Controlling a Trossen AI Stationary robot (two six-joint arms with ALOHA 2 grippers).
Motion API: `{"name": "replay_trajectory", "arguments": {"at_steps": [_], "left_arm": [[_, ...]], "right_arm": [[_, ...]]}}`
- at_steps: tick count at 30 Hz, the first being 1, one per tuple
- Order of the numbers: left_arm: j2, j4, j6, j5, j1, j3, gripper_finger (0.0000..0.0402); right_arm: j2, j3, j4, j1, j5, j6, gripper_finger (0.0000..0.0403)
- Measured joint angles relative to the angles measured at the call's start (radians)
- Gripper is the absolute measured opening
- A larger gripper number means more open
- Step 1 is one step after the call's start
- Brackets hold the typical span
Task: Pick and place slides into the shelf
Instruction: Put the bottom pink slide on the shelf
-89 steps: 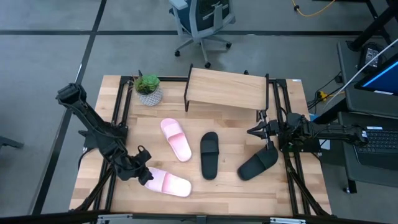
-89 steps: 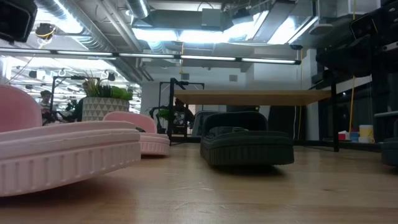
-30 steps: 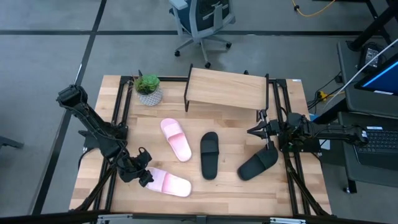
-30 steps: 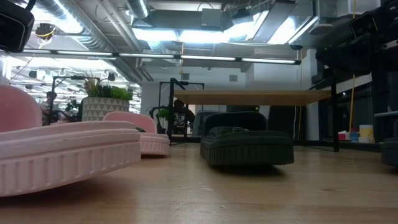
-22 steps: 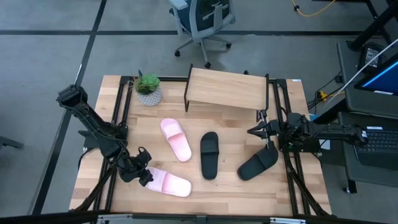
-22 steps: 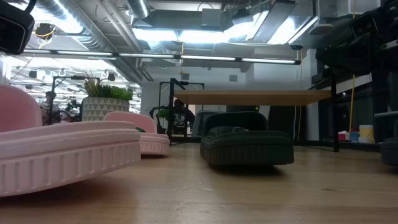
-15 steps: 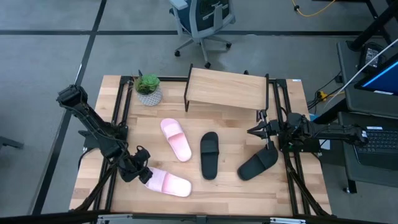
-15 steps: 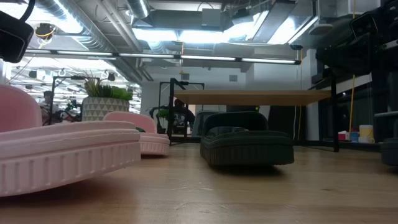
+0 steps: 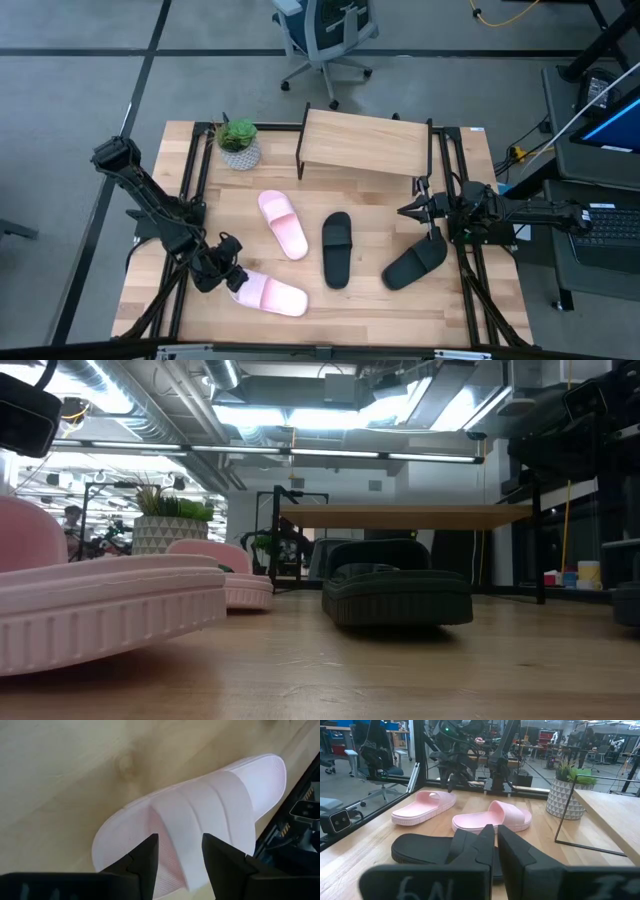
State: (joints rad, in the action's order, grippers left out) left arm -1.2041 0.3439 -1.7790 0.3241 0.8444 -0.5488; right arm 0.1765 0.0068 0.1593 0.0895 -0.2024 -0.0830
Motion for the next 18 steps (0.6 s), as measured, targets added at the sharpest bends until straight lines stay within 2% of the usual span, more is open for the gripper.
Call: {"name": "replay_trajectory", "arguments": {"at_steps": [4,8,18], "left_arm": [[0.0,0.0,-0.003,0.0,0.0,0.0,0.0143],[0.0,-0.004,-0.073,-0.026,0.0,0.0,0.0143],[-0.038,-0.04,-0.075,-0.04,0.0,0.001,0.0143]], "right_arm": [[0.0,0.0,0.0,0.0,0.0,0.0,0.0026],[0.0,0.0,0.0,0.0,0.0,0.0,0.0026],[0.0,0.0,0.0,0.0,0.0,0.0,0.0026]]}}
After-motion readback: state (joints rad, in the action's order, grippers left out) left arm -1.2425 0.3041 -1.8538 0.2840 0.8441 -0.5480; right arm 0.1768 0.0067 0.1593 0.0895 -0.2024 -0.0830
